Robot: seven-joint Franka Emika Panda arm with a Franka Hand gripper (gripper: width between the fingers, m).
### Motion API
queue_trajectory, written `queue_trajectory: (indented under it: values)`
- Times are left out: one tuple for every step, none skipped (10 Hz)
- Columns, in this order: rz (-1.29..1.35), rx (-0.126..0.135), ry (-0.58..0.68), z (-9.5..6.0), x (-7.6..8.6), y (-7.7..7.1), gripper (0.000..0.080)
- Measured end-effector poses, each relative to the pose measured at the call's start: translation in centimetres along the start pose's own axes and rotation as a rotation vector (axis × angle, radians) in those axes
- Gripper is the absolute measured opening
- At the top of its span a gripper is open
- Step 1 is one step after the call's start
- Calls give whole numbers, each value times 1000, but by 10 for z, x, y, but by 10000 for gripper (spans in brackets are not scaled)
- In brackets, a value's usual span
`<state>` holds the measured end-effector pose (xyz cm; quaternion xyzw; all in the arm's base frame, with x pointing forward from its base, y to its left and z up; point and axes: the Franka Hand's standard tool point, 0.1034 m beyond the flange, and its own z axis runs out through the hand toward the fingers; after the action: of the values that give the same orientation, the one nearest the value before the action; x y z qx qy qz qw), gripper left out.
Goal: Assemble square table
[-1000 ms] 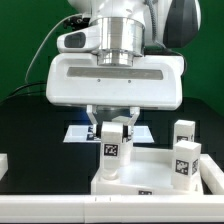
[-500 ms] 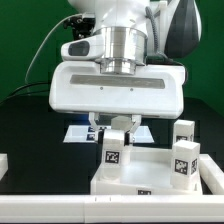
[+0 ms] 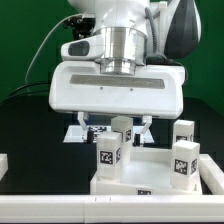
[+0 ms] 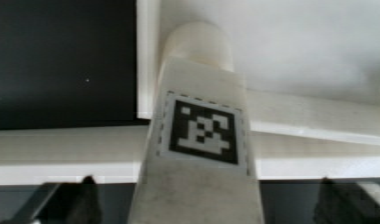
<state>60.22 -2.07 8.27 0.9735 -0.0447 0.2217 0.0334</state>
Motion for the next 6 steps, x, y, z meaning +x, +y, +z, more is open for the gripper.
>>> queue_trajectory:
  values:
    - [0,0,0,0,0,0,635]
    - [0,0,0,0,0,0,647]
    - [0,1,-6,0,-1,0,647]
    - [7,12,-46,1,-3,-1,648]
    - [21,21,-79,-2,0,2,648]
    - [41,32,-116,-3,1,5,648]
